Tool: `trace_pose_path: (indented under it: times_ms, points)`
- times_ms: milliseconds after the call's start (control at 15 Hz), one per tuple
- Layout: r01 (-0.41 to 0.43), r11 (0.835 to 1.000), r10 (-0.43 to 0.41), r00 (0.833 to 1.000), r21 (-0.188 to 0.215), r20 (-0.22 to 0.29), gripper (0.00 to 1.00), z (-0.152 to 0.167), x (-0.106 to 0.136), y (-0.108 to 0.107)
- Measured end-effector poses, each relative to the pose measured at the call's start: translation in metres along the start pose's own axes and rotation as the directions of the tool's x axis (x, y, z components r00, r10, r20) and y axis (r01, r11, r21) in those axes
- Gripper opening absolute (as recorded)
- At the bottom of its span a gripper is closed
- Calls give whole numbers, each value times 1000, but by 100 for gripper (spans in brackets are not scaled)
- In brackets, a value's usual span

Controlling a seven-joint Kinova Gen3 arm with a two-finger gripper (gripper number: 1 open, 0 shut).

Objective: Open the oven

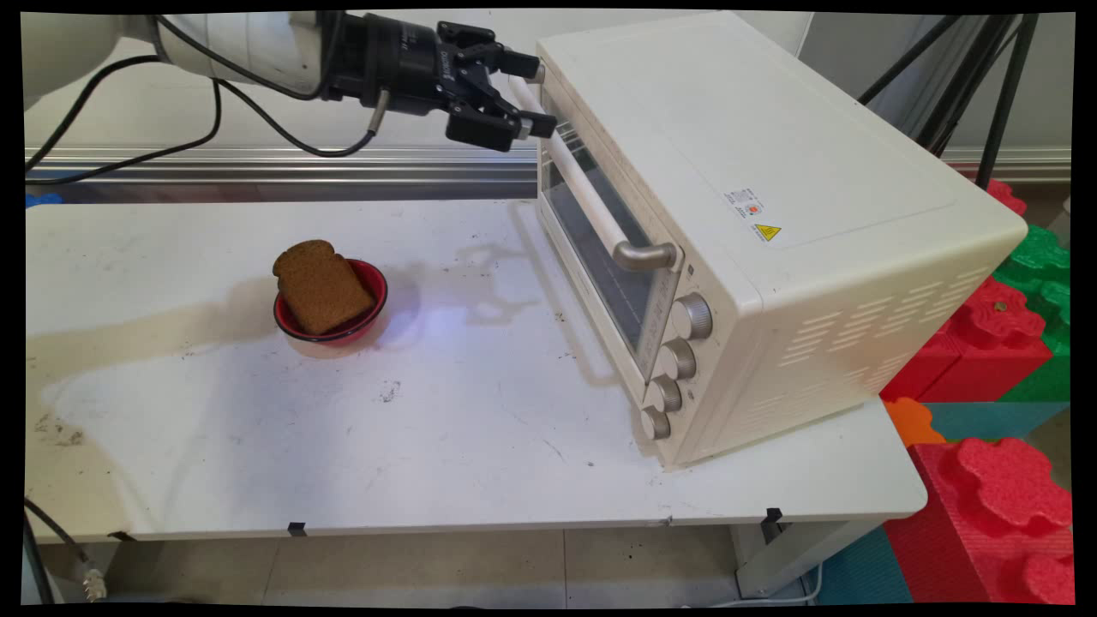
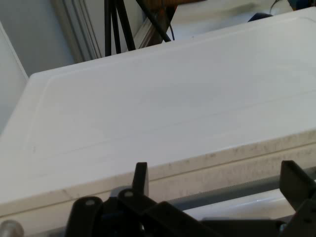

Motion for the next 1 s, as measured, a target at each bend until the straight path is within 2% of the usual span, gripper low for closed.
trace_pose_path:
  times_ms: [267,333,1000]
  points:
    - [-6,1000,6,1000,0,12,100,8,-1,1]
    - [-6,1000,6,1000,0,13,0,10,-1,2]
    - [10,1000,-9,1000,-9,30,0,21,-6,6]
